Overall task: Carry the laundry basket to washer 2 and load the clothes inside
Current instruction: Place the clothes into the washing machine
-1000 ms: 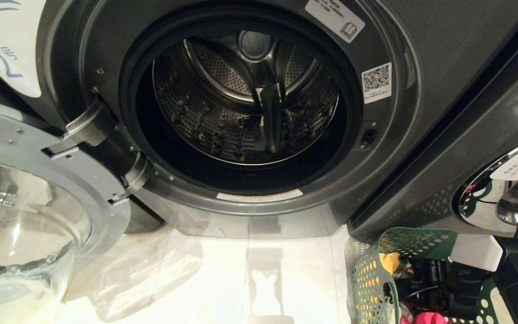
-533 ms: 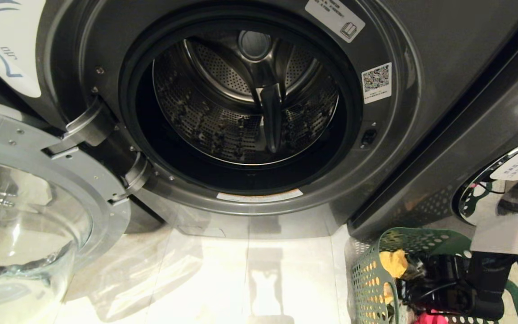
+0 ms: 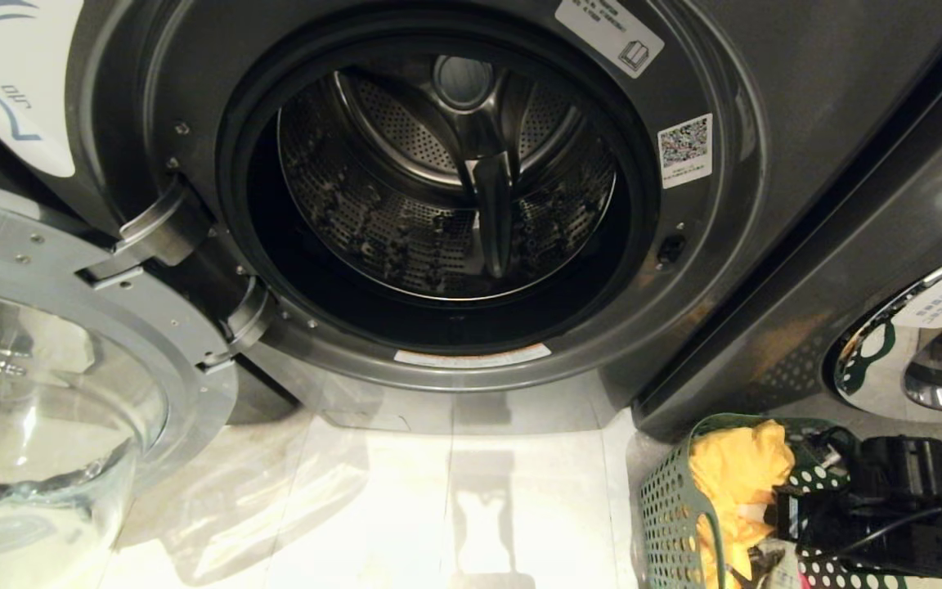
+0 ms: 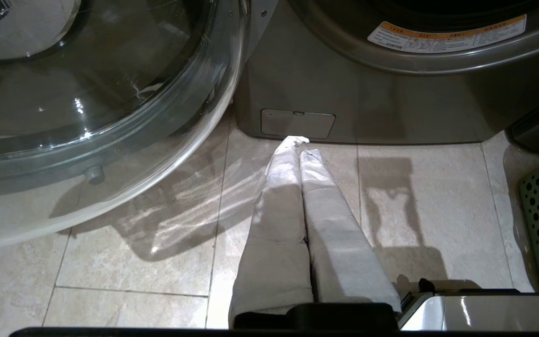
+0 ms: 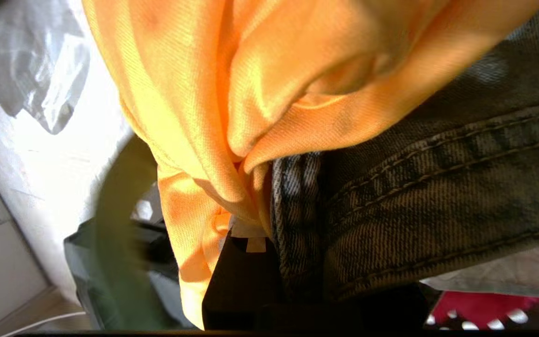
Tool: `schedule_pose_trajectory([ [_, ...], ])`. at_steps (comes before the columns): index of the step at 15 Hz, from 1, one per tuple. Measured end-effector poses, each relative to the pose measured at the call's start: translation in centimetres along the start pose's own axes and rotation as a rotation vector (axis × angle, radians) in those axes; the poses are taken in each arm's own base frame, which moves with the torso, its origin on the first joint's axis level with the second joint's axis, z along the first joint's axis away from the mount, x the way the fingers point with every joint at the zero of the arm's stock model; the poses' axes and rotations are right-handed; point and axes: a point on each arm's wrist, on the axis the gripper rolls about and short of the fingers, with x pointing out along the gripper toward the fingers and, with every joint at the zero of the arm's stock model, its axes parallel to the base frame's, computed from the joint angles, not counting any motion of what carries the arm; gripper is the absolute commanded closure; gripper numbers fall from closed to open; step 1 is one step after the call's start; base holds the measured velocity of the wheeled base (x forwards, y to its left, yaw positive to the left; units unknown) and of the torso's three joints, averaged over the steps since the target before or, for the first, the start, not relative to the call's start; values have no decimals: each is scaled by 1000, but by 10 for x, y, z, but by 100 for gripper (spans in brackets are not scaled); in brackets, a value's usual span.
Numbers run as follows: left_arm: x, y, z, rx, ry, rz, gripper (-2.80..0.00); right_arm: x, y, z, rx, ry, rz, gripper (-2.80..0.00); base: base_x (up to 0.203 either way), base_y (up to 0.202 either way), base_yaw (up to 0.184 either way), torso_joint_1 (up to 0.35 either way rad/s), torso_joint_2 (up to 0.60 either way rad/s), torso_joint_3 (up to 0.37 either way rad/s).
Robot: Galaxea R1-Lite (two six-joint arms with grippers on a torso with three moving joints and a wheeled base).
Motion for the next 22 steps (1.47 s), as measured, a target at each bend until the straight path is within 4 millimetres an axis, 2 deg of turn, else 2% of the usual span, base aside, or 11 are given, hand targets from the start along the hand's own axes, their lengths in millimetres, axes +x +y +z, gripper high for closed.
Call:
schedule_pose_trajectory([
  [4,0,0,0,0,0,0,0,-66,41,-16,-117,-77,-49,0,0,0,0,0,0,0],
  [7,0,0,0,-1,0,0,0,-101,63,-30,-230,-138,-112,0,0,0,0,0,0,0],
  [10,0,0,0,0,0,0,0,-125,85,-40,-413,-200,-119,0,0,0,0,0,0,0],
  [17,0,0,0,-1,0,0,0,-151,161,-29,-881,-402,88,0,0,0,0,0,0,0],
  [20,0,0,0,-1,0,0,0,-156,194,-32,-995,-406,223,0,0,0,0,0,0,0],
  [22,0,0,0,-1,0,0,0,-156,225,-18,-1028,-455,241,0,0,0,0,0,0,0],
])
